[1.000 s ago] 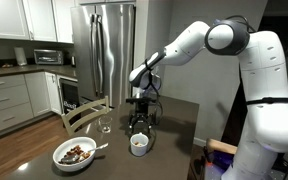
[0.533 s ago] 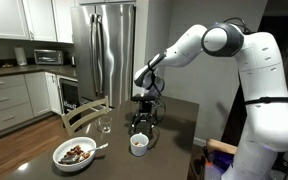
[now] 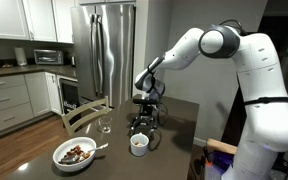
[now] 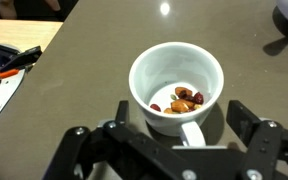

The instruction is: Slide the white mug to the right, pour the contents in the white mug into the bowl

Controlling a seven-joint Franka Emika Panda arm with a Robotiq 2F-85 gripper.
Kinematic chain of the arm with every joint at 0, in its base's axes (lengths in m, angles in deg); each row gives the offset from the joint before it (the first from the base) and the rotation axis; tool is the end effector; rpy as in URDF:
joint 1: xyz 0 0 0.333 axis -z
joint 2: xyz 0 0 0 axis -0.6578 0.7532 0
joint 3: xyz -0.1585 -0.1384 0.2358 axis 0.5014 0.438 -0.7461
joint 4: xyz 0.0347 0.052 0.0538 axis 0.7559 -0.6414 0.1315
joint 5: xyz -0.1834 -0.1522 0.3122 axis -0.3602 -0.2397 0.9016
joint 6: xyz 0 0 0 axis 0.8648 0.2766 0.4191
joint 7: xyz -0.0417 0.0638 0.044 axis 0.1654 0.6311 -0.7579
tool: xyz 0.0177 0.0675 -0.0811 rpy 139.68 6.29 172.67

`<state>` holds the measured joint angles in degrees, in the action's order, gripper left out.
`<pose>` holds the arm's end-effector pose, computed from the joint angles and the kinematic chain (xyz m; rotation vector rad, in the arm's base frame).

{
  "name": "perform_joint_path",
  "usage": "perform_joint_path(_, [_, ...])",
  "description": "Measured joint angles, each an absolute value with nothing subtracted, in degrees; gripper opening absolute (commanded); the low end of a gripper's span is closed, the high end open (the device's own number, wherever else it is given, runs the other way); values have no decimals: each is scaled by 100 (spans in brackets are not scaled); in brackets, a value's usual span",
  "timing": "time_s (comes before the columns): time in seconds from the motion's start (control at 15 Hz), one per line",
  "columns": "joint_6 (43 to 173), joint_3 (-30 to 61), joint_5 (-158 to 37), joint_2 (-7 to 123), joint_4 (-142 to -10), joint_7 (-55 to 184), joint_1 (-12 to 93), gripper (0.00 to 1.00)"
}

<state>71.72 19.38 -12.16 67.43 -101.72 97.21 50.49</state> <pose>0.5073 -0.0897 0.1967 -1.8338 1.5852 1.0954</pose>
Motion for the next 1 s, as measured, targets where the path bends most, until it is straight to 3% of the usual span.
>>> perform_joint_path(1.0, [7149, 1948, -347, 6996, -10446, 9135, 4976, 100])
